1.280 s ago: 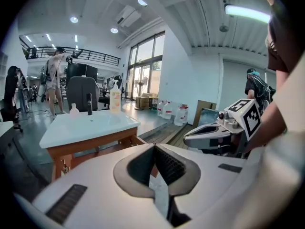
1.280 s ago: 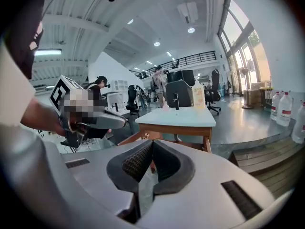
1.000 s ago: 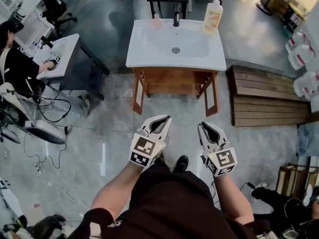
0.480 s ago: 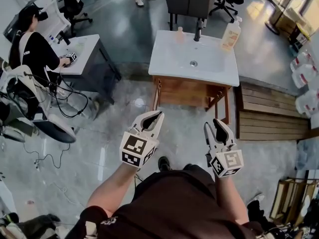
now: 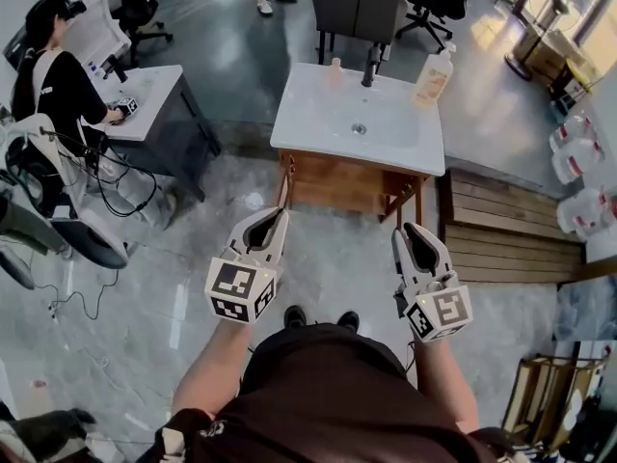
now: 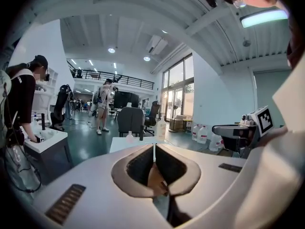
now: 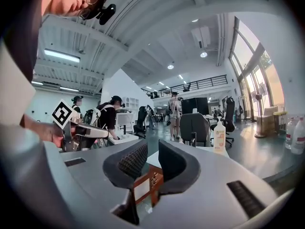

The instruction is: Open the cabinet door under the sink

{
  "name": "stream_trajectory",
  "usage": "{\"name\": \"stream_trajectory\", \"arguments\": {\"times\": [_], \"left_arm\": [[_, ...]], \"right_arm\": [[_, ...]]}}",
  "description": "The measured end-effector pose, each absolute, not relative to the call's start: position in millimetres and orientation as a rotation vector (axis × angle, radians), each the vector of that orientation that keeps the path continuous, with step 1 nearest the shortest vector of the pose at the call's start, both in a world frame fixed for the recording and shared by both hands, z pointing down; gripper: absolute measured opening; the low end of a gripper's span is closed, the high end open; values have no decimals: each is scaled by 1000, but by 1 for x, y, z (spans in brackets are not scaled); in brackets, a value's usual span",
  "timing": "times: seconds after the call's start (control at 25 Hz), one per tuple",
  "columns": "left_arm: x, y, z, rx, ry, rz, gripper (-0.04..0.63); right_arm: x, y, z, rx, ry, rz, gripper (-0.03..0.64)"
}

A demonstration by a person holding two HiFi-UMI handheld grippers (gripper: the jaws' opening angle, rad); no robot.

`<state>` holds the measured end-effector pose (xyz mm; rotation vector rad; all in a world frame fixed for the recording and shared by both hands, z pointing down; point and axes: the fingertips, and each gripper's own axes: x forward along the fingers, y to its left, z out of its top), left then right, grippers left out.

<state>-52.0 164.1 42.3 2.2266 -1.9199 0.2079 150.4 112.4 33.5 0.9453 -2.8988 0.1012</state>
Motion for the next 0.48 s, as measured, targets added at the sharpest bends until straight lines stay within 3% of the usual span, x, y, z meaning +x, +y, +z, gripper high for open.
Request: {"name": "stream_trajectory", "arguments": {"times": [0.08, 0.2, 0.48], "left_arm": [[-39, 163, 38, 2232, -1929, 226, 23], [-19, 159, 32, 2247, -1935, 268, 135], [11, 150, 33, 2215, -1945, 322, 133]], "right_arm": [[165, 108, 29, 934, -2903, 64, 51], [185, 99, 25, 924, -2931, 65, 14], [217, 81, 35, 924, -2938, 119, 12]]}}
